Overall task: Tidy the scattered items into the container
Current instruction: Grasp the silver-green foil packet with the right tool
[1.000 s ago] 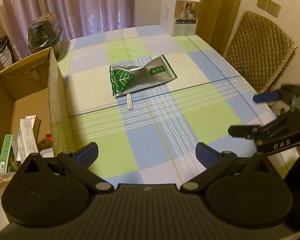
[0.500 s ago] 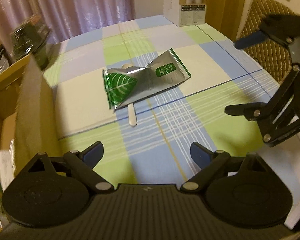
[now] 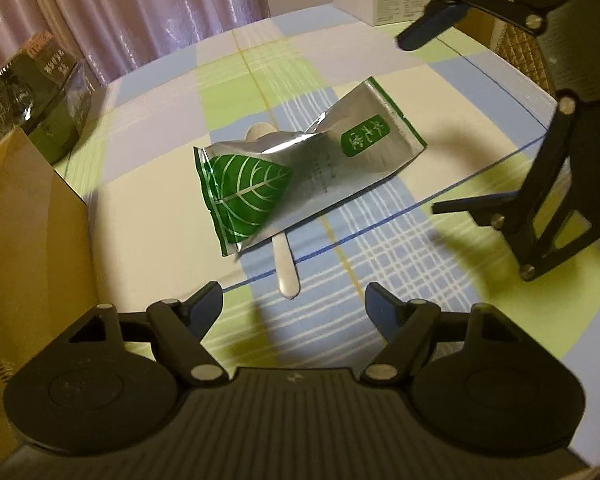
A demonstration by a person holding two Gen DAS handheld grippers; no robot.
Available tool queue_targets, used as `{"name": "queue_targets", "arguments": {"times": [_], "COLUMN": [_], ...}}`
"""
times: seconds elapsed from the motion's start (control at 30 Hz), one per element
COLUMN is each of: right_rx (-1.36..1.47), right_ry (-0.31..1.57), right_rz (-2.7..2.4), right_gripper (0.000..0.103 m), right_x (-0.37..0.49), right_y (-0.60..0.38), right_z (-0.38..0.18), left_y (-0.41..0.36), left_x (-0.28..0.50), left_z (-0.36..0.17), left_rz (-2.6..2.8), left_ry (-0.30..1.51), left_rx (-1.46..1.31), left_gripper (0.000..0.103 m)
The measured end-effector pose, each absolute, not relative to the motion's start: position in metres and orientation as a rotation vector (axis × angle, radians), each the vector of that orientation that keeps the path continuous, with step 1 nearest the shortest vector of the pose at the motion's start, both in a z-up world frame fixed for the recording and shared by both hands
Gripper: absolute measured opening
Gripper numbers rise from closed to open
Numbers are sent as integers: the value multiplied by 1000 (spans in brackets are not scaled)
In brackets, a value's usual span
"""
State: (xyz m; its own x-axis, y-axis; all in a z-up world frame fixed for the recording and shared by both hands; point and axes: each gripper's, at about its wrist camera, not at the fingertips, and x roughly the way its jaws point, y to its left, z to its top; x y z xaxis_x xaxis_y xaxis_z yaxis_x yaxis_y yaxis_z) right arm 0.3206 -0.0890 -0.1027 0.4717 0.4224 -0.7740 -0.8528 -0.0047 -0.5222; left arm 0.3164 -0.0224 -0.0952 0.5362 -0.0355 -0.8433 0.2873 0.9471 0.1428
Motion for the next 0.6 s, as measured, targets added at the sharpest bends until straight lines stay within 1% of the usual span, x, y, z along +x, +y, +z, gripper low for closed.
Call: {"name": "queue_targets", "arguments": {"times": [0.27, 0.3, 0.33, 0.6], "right_rx": [-1334, -1343, -1352, -1369], "right_ry": [421, 424, 430, 445], "right_rz": [1125, 1129, 1128, 1183], "right_gripper": [103, 94, 91, 91], "right_x": [329, 331, 333, 350], "right_y": [-59, -57, -54, -42], "right_z": [-134, -136, -139, -144], "left_y": [-17, -16, -15, -10], "left_x": [320, 321, 321, 321], "left_z": [-102, -102, -102, -102], "left_rz": [-172, -169, -166, -166], "left_ry": [992, 992, 991, 991], "left_rx": [244, 238, 231, 193], "left_gripper": [75, 75, 75, 75]}}
